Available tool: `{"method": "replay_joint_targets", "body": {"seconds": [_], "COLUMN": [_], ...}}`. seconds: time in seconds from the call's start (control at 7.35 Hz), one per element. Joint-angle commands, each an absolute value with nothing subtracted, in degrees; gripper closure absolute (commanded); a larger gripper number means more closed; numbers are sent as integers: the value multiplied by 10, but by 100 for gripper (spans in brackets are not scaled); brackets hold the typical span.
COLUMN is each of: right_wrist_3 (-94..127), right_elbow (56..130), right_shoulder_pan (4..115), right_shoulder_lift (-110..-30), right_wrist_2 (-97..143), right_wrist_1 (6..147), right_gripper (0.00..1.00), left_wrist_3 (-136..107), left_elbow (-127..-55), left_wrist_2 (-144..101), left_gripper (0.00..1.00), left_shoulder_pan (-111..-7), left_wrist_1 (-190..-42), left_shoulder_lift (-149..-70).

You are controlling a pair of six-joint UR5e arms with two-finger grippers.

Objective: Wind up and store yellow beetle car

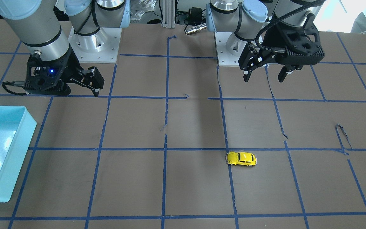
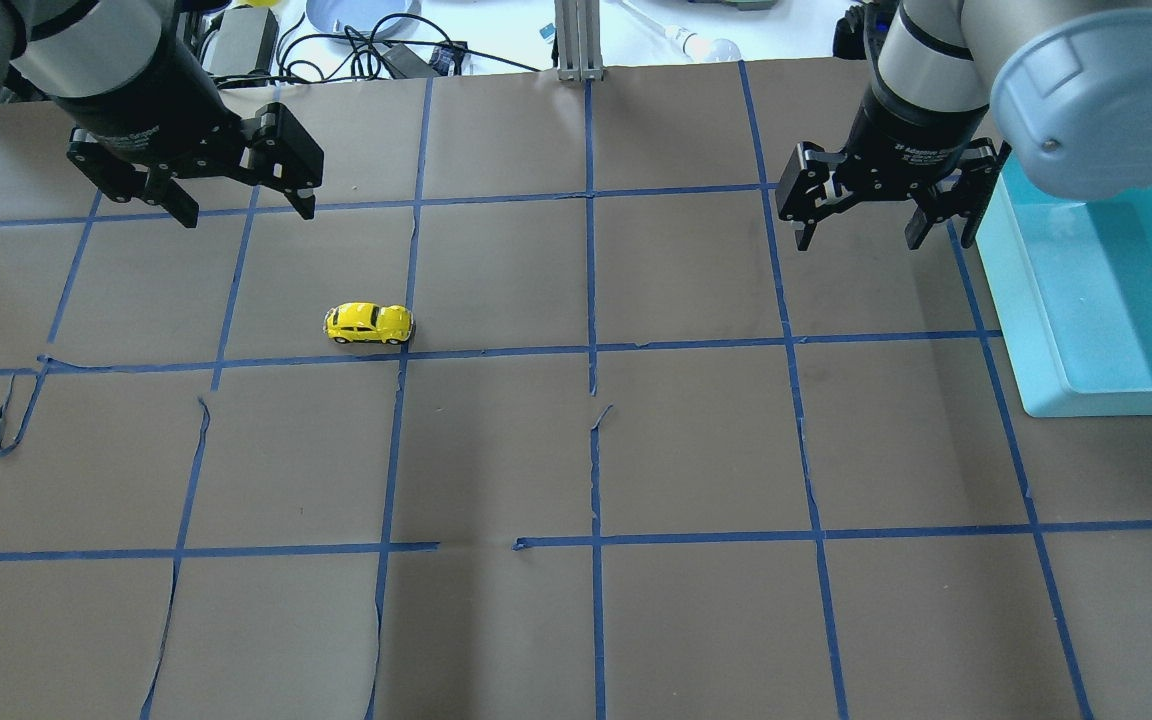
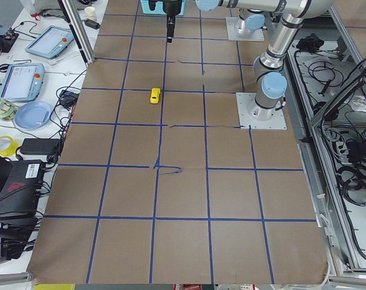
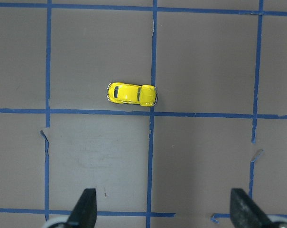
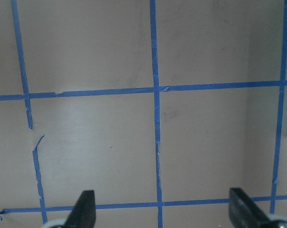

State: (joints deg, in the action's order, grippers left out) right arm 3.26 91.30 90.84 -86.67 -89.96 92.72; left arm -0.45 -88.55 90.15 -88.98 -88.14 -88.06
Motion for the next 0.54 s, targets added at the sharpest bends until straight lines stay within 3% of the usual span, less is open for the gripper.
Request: {"method": "replay_joint_targets", "body": {"seconds": [0.0,0.41], "right_wrist_3": [40,30], "right_elbow": [912,911], "right_shoulder_pan": [910,908], "right_shoulder_lift": [-869,-870], "right_wrist_2": [-899,-902], "right_wrist_1": [928,928], "right_gripper": [0,0], "left_wrist_3": [11,29], "left_elbow": [-889,-887], "left_wrist_2": [900,895], "left_gripper": [0,0], "left_shoulder_pan": [-893,-896], "left_wrist_1": [-883,-879], "left_shoulder_lift": [-881,-891]}}
